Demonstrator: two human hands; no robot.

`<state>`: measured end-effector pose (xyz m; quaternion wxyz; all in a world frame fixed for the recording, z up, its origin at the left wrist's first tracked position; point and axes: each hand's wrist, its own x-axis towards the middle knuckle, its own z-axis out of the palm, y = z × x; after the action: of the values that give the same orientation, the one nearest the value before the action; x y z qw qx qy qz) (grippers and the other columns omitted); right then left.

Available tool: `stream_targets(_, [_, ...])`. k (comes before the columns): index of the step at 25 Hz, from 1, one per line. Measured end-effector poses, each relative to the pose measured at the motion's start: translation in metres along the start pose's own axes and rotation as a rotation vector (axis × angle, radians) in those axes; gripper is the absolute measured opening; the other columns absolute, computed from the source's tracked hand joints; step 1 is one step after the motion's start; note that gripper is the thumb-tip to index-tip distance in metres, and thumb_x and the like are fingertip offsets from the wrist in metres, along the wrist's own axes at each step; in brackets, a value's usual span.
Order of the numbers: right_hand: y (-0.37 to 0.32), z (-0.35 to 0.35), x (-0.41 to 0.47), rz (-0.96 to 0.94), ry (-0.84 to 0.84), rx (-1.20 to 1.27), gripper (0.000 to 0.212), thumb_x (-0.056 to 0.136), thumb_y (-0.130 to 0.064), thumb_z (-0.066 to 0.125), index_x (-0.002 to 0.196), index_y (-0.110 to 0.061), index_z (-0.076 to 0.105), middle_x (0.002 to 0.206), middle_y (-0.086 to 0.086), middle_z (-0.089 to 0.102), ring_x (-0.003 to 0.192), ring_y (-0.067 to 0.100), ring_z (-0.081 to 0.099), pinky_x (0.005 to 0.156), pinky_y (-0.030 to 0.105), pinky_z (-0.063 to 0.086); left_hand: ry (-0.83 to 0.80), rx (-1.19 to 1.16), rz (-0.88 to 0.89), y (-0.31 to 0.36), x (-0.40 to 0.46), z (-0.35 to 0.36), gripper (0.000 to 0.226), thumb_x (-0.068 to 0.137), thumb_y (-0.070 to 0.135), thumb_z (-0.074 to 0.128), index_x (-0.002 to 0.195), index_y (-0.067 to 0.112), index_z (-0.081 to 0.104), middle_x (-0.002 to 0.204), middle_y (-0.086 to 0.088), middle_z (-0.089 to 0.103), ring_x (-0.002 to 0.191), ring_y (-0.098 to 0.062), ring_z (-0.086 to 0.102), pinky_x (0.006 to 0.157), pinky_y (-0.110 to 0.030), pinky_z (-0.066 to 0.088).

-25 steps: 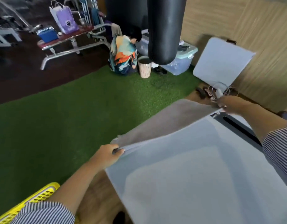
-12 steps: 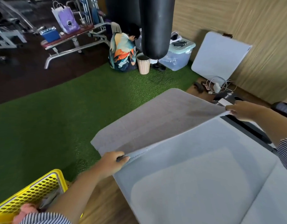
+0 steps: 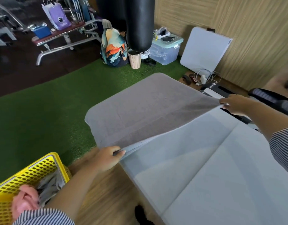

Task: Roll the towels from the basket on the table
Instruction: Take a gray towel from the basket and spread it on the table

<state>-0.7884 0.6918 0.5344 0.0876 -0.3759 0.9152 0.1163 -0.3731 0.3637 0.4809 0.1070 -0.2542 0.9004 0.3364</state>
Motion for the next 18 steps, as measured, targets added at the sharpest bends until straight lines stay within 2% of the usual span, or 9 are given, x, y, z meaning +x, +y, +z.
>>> stream_targets(3, [0.015,0.007,-0.045,0.039,0.021,-0.023,0.019,0.094,-0.023,0.048,0.109,-0.018,0.058,0.089,0.008,0.043,0.091,0.033,0.056,0.074,0.036,0.04,0.01,0.027,0.028,0.033,-0.044,0.03,0.032,0.098,0.036,0.047,0.076,0.014,0.05,0.063,0.004,0.044,0.057,-0.006,0.043,0.051,-0.019,0.028])
stream_targets(8, [0.058,0.019,-0.094,0.076,0.03,-0.013,0.018,0.093,-0.024,0.047,0.108,-0.019,0.058,0.091,0.01,0.046,0.09,0.033,0.055,0.081,0.04,0.045,0.037,-0.083,0.047,0.066,-0.078,0.071,0.032,0.098,0.038,0.048,0.07,0.021,0.047,0.062,0.005,0.045,0.057,-0.007,0.044,0.05,-0.02,0.026])
stream_targets(11, [0.086,0.031,-0.123,0.045,0.04,-0.001,0.016,0.093,-0.019,0.049,0.105,-0.014,0.058,0.092,0.016,0.051,0.089,0.033,0.055,0.077,0.037,0.043,0.107,-0.07,0.037,0.09,-0.093,0.102,0.031,0.096,0.04,0.05,0.071,0.023,0.048,0.058,0.006,0.045,0.054,-0.005,0.044,0.05,-0.02,0.027])
stream_targets(14, [0.116,0.045,-0.156,0.01,0.064,-0.006,0.014,0.091,-0.015,0.052,0.101,-0.01,0.06,0.089,0.019,0.055,0.084,0.033,0.058,0.074,0.038,0.045,0.112,-0.04,0.007,0.115,-0.112,0.136,0.03,0.097,0.04,0.047,0.076,0.02,0.05,0.06,0.007,0.046,0.058,-0.008,0.048,0.049,-0.018,0.027])
stream_targets(18, [0.16,0.053,-0.205,-0.016,0.024,-0.042,0.013,0.091,-0.015,0.052,0.1,-0.01,0.06,0.078,0.011,0.048,0.072,0.027,0.052,0.066,0.035,0.04,0.106,-0.081,0.032,0.154,-0.143,0.191,0.033,0.097,0.043,0.047,0.08,0.015,0.055,0.062,0.005,0.048,0.061,-0.011,0.049,0.054,-0.027,0.03])
